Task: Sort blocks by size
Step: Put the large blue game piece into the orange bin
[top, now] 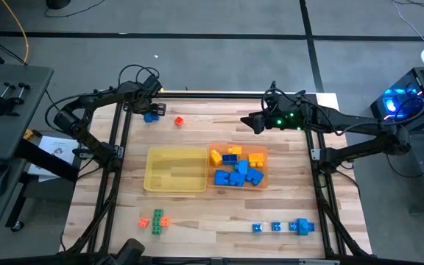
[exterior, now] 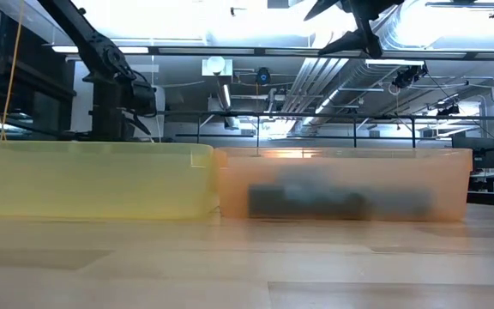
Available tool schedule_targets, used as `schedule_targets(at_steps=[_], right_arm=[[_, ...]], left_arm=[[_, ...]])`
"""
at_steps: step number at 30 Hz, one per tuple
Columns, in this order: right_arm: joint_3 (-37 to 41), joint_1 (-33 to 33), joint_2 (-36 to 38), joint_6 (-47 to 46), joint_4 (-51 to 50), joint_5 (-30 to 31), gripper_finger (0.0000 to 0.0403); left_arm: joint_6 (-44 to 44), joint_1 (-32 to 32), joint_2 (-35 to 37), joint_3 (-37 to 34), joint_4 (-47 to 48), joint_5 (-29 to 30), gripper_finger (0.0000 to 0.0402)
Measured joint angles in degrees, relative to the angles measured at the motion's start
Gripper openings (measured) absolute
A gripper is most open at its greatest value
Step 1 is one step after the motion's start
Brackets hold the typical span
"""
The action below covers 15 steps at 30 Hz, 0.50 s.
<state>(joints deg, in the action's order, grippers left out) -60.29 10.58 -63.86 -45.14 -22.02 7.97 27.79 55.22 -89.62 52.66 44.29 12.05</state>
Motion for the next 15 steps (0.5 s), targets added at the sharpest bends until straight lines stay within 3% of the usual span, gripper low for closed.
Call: schedule_targets(at_steps=[6,15], right_arm=[[0.00,-1.48,0.00,-0.03,0.00,0.13,0.0300],[0.00,-2.53,0.00,-0.95,0.55,0.62,0.0300]], left_arm=[[-2.36,-0.07,0.70,0.32,1.84,-1.10,0.0032],[-1.95,-0.38,11.25,2.74,1.96,-3.42,0.0029]])
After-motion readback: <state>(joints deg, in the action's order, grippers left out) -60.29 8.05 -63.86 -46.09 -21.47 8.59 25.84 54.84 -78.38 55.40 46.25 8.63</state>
